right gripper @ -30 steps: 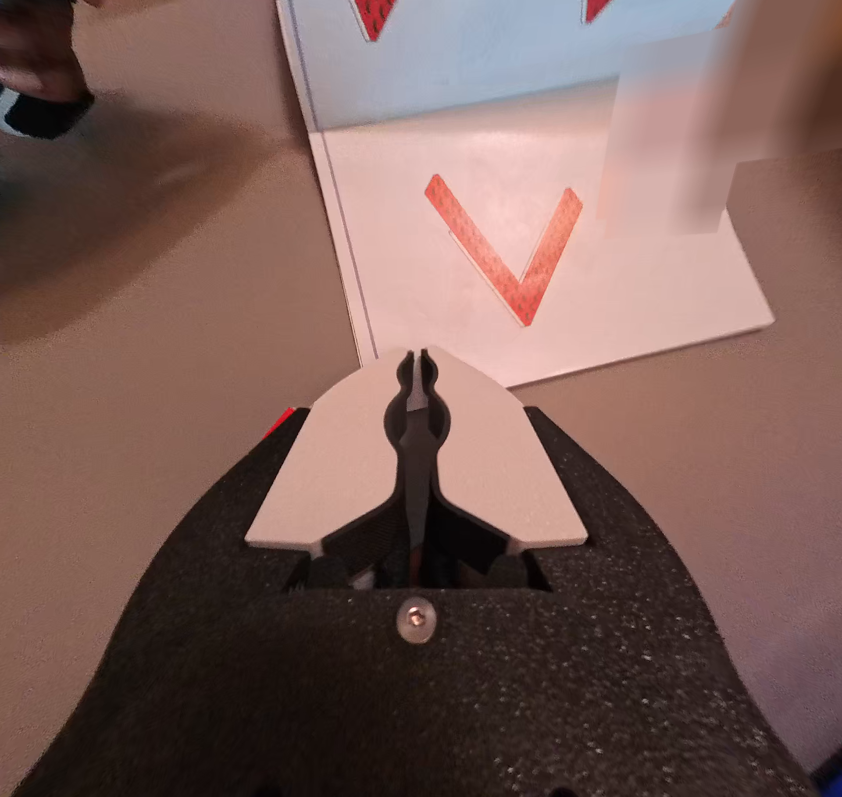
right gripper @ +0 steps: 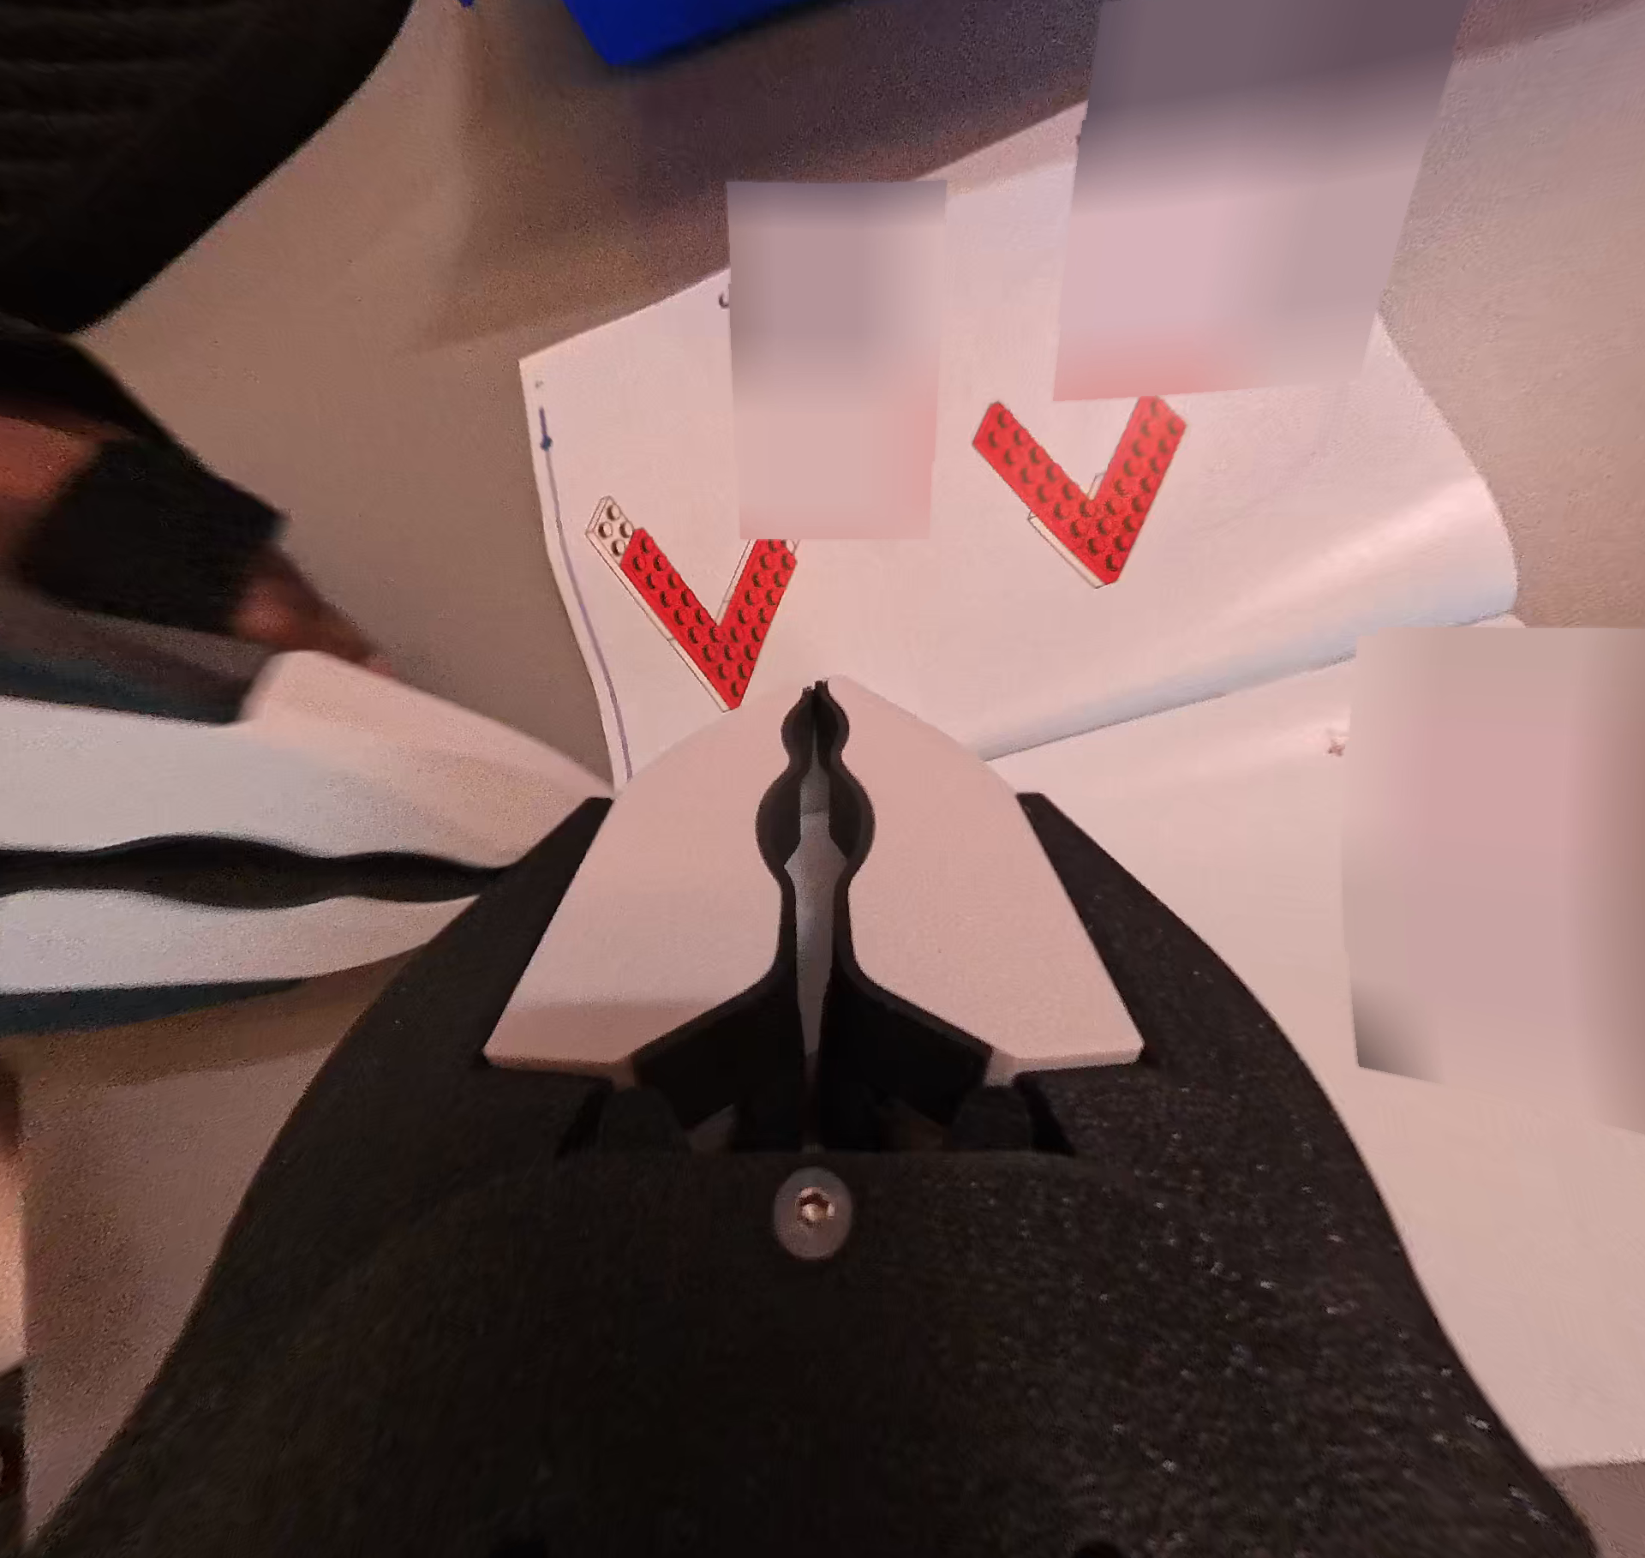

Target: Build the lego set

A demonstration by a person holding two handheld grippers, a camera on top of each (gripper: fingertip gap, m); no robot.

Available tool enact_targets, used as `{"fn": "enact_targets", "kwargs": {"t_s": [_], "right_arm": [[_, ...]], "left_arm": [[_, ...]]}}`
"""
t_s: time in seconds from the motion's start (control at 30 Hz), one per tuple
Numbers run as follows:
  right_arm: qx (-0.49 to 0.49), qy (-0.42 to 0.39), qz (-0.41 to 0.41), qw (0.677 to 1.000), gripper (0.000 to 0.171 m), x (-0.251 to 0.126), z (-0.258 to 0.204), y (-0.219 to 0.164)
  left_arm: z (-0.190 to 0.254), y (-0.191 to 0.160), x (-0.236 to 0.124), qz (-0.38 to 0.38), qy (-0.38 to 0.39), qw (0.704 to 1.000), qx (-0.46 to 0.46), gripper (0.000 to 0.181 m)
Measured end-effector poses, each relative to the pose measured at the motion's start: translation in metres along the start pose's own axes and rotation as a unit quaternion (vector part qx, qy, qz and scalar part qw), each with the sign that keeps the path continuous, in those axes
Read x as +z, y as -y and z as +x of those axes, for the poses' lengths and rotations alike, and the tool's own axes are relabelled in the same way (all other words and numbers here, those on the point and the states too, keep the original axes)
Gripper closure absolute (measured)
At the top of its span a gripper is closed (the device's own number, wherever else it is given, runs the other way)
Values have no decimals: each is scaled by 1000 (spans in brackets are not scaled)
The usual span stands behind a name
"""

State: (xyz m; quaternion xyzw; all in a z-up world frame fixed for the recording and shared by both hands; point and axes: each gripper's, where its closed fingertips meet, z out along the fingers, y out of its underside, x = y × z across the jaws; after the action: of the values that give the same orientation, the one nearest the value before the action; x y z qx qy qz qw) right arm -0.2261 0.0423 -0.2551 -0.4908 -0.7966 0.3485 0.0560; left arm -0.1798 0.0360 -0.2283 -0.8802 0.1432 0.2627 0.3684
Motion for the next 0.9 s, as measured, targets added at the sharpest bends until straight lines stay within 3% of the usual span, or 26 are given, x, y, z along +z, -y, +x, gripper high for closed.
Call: {"fn": "enact_targets", "kwargs": {"t_s": [0.13,0.23,0.37,0.43,0.63,0.7,0.8,0.9], "right_arm": [[85,59,25,994,171,-7,0,0],[216,146,79,962,171,-21,-3,11],[303,174,61,935,171,-14,5,-4],[312,183,64,930,171,-14,6,-4],[330,223,92,913,171,-24,-6,7],[321,193,48,926,171,-13,-7,-10],[341,221,64,912,171,-14,-7,-6],[339,192,80,917,171,-13,9,-1]], "left_arm": [[11,-8,20,-16,-49,998,-32,181],[12,-9,20,-20,-54,998,-16,181],[4,0,19,-11,-22,1000,20,181],[2,13,19,24,-13,999,44,181],[13,7,32,2,-70,997,10,181],[13,7,32,9,-75,997,0,181],[14,7,32,12,-79,997,-13,181],[14,7,32,8,-72,997,1,181]]}}
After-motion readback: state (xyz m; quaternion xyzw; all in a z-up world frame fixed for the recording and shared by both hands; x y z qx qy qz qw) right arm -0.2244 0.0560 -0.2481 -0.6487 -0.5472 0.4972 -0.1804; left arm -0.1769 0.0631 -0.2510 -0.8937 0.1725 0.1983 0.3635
